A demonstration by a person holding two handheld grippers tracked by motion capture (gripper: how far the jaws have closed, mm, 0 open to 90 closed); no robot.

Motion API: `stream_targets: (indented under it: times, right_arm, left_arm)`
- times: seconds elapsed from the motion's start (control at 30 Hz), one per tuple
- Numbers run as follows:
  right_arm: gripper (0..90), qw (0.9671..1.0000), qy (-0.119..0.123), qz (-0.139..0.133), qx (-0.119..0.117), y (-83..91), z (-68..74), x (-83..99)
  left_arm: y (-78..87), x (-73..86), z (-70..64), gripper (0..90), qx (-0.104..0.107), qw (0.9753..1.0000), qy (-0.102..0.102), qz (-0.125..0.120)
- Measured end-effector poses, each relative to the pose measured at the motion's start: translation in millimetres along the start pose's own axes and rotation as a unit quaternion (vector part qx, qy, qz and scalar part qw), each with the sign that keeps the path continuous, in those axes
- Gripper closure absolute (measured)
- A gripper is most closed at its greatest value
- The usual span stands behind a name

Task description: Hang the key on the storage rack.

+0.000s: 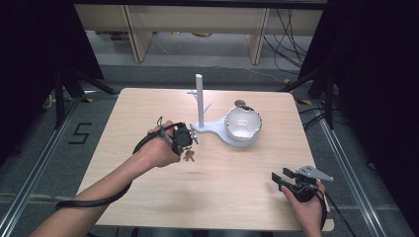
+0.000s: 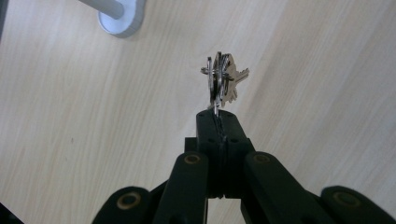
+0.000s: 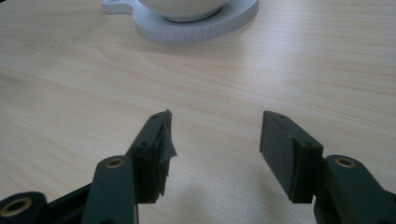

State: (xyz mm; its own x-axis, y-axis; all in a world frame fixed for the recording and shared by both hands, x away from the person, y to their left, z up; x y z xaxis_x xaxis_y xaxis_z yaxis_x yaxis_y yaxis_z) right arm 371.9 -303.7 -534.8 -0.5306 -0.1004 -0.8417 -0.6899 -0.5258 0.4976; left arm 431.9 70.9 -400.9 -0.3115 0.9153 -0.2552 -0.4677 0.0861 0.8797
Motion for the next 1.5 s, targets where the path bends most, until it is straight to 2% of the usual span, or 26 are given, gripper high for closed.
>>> stream_targets:
  times: [0.23,0.33,0.37,0.43,0.57,0.6,0.63,0.8,0.83,0.93,0.97,1.03,1.2,1.27,1.37,1.5]
  right_arm:
    - [44.7,1.0,-0.002,0.003,-0.001,0.3,0.3,0.0]
    - [44.6,1.0,0.001,0.005,0.002,0.0,-0.1,0.2]
    - [44.7,1.0,-0.001,0.004,-0.001,0.2,0.5,0.1]
    - [44.7,1.0,0.0,-0.003,-0.001,-0.5,0.1,-0.1]
    - [44.7,1.0,-0.001,0.003,-0.002,0.2,0.2,0.1]
    - [44.7,1.0,-0.001,0.003,-0.002,0.2,0.4,0.0]
    - [44.7,1.0,0.0,0.005,0.001,0.0,0.1,0.2]
    - [44.7,1.0,0.0,0.003,-0.001,0.2,0.2,0.1]
    - [44.7,1.0,0.0,0.003,-0.002,0.2,0.1,0.1]
    - [44.7,1.0,-0.001,0.003,-0.002,0.2,0.3,0.1]
    - [44.7,1.0,-0.002,0.003,-0.003,0.2,0.4,0.0]
    - [44.7,1.0,-0.002,0.003,-0.003,0.2,0.4,0.0]
    - [44.7,1.0,-0.002,0.003,-0.003,0.2,0.3,0.0]
    - [44.7,1.0,-0.002,0.003,-0.003,0.2,0.2,0.0]
    - [44.8,1.0,-0.002,0.003,-0.004,0.3,0.0,0.0]
    - [44.8,1.0,-0.001,0.003,-0.003,0.3,0.1,0.1]
  left_arm:
    - [3.5,-0.5,20.1,89.0,-0.022,0.9995,0.022,-0.011]
    - [3.5,-0.1,32.6,89.0,-0.036,0.9987,0.033,-0.017]
    - [3.5,-0.1,32.6,89.0,-0.036,0.9987,0.033,-0.017]
    - [2.0,1.2,39.2,89.0,-0.038,0.9977,0.051,-0.021]
    - [1.4,3.0,48.6,89.0,-0.051,0.9967,0.059,-0.025]
    - [1.4,3.0,48.6,89.0,-0.051,0.9967,0.059,-0.025]
    - [0.9,3.6,51.8,89.0,-0.054,0.9955,0.07,-0.033]
    - [2.3,5.6,58.4,89.0,-0.057,0.9947,0.078,-0.036]
    - [3.3,5.9,62.0,89.0,-0.058,0.9936,0.087,-0.042]
    - [4.3,6.5,65.4,89.0,-0.058,0.9934,0.09,-0.041]
    - [4.8,6.8,69.0,89.0,-0.059,0.9919,0.103,-0.045]
    - [5.2,6.7,72.8,89.0,-0.062,0.9902,0.114,-0.052]
    - [6.7,6.9,83.0,89.0,-0.073,0.9882,0.121,-0.059]
    - [6.9,6.8,84.3,89.0,-0.072,0.988,0.123,-0.06]
    - [5.8,5.5,93.0,89.1,-0.077,0.9848,0.138,-0.072]
    - [5.6,4.8,101.4,89.0,-0.084,0.9826,0.147,-0.075]
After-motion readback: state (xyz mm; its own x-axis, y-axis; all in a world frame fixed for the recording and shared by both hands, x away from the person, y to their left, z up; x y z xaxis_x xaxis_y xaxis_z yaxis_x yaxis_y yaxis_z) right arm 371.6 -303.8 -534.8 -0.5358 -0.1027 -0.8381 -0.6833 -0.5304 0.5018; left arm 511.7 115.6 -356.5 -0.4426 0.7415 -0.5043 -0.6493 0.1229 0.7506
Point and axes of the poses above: each handheld gripper's, and its own axes: y roughly backward along the jaws, x roughly out of its underside, z roughly to its left, the point moved 4 cm from there along -y, roughly forward along the jaws, and after that the axes turned 6 degrees about -x, right-handed, at the moved point
